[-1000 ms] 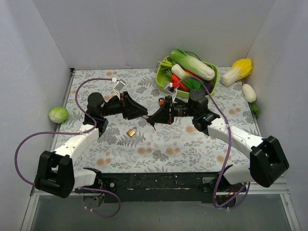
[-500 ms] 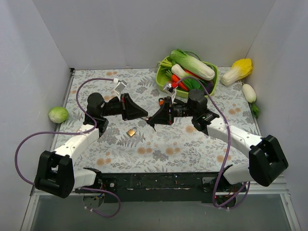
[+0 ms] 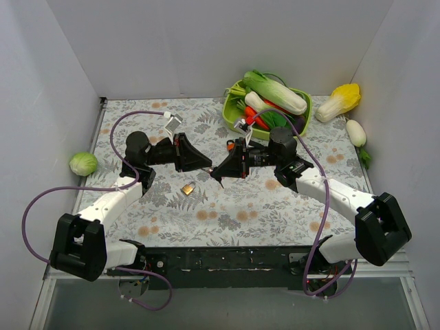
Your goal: Unlock with the key
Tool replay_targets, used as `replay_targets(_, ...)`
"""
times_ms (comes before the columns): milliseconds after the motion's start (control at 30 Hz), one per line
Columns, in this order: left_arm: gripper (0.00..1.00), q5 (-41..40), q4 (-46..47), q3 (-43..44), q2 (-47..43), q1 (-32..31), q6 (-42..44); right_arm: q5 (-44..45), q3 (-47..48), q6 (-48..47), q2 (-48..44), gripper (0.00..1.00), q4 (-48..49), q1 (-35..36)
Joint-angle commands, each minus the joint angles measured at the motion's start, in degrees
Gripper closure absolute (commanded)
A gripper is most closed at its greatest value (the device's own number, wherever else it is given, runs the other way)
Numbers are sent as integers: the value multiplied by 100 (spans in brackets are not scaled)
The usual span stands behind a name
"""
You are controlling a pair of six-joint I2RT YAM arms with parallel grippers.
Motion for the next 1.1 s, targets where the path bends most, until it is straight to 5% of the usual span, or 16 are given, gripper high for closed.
replay_targets(0,87,206,-37,136,6,-35,31,-48,160,108,7,99,495,-87)
replay_targets(133,85,224,68,118,24,-35,-56,-66,134,152,25,99,574,-95)
replay_targets(367,67,277,271,83,76,-43,-224,-83,107,178,77,99,601,-122)
replay_targets(800,63,-57,411,-31,-3,-52,-250,-268,98,187,148,99,592,-113)
replay_targets(1067,85,-93,438,-58,6,-52,-285,-321,81,161,165,99,566,-113)
